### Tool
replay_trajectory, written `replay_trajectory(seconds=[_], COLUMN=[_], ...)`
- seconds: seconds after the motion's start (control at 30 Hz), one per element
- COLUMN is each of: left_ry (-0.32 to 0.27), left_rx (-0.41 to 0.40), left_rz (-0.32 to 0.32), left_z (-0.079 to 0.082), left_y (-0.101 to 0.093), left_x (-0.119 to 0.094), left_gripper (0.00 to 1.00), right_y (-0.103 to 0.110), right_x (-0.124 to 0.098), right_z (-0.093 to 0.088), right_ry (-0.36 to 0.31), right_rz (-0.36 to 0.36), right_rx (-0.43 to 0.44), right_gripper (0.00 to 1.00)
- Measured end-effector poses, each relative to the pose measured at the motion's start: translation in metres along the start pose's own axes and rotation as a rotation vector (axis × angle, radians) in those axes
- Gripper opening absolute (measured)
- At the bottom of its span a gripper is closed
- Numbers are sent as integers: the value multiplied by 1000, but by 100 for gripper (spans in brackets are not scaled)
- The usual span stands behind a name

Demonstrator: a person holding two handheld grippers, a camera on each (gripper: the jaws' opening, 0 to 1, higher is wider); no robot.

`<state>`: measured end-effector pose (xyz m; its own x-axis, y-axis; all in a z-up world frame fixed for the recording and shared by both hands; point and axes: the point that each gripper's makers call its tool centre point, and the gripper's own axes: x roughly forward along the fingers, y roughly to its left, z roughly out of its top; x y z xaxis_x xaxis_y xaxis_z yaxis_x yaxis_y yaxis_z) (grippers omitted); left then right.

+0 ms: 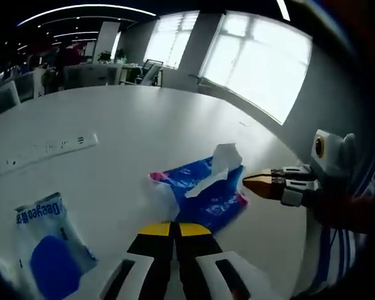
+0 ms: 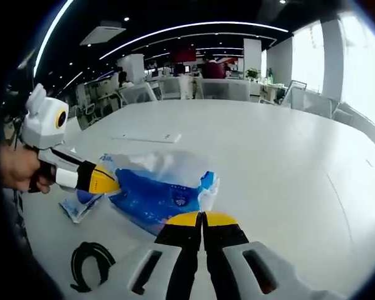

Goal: Arrange the tabletop items into an orderly group along one side of the table until the central work area is clear of visible clutter.

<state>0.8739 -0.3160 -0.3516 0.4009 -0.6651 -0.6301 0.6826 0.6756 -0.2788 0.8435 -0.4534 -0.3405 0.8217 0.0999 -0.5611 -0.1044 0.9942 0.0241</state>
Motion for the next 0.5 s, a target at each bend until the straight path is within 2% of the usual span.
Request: replay_trajectory(seconds=[0.23,0.5], left_ry=[2,9], left_rx=[-14,21], left_rz=[4,0], left_z=[0,-5], left_y=[-6,-17], left_x=[10,23], left_gripper=[0,0], right_y=[-12,-24], right_x=[4,6], right_z=[-6,-18], right_ry=[13,25], right_rz=[-2,-24], right_rx=[-12,-35], right_gripper=[0,0])
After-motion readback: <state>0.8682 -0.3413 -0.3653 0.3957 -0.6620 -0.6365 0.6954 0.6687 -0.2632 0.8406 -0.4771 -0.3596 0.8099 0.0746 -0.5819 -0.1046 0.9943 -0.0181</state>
